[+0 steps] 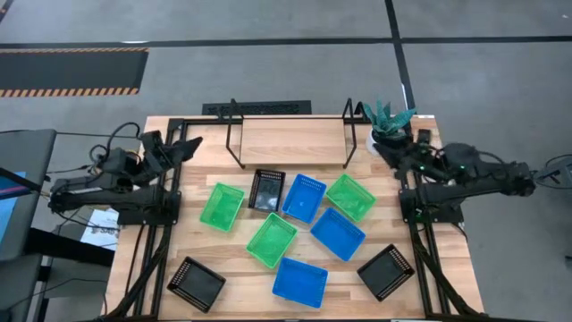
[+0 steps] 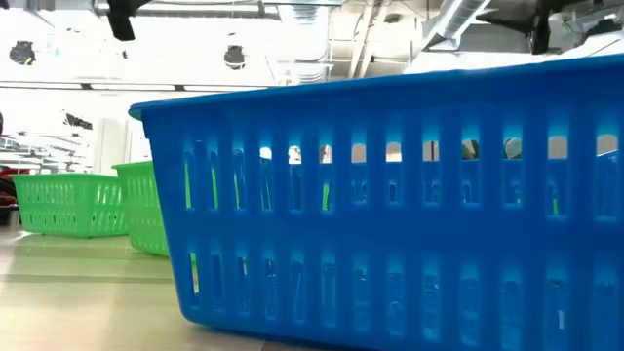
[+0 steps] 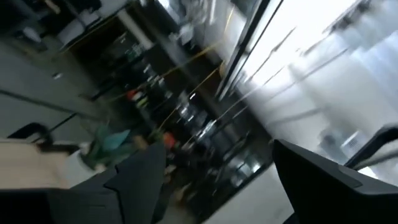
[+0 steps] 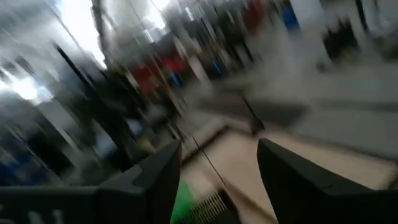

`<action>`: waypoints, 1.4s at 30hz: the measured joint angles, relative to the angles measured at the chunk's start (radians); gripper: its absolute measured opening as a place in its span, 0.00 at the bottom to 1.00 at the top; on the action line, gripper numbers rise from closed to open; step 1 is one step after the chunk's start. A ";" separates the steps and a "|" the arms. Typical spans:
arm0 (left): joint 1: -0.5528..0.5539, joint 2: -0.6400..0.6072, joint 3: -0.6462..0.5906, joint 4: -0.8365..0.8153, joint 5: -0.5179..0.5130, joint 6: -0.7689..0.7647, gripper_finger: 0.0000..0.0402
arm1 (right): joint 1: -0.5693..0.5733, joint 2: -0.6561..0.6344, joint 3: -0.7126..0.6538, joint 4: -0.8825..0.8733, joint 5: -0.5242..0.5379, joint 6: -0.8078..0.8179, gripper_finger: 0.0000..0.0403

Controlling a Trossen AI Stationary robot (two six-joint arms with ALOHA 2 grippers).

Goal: Stack baskets on shelf by color
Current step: Put the right green bin on the shelf

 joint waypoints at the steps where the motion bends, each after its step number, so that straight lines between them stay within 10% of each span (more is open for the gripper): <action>1: 0.000 0.019 0.023 -0.036 0.006 0.003 0.71 | 0.000 0.040 0.038 -0.078 0.001 0.024 0.57; 20: 0.000 0.168 0.175 -0.246 0.066 0.049 0.71 | 0.008 0.481 0.301 -0.978 -0.133 0.513 0.56; 42: 0.000 0.198 0.175 -0.321 0.052 0.086 0.71 | 0.013 0.748 0.202 -1.007 -0.241 0.524 0.60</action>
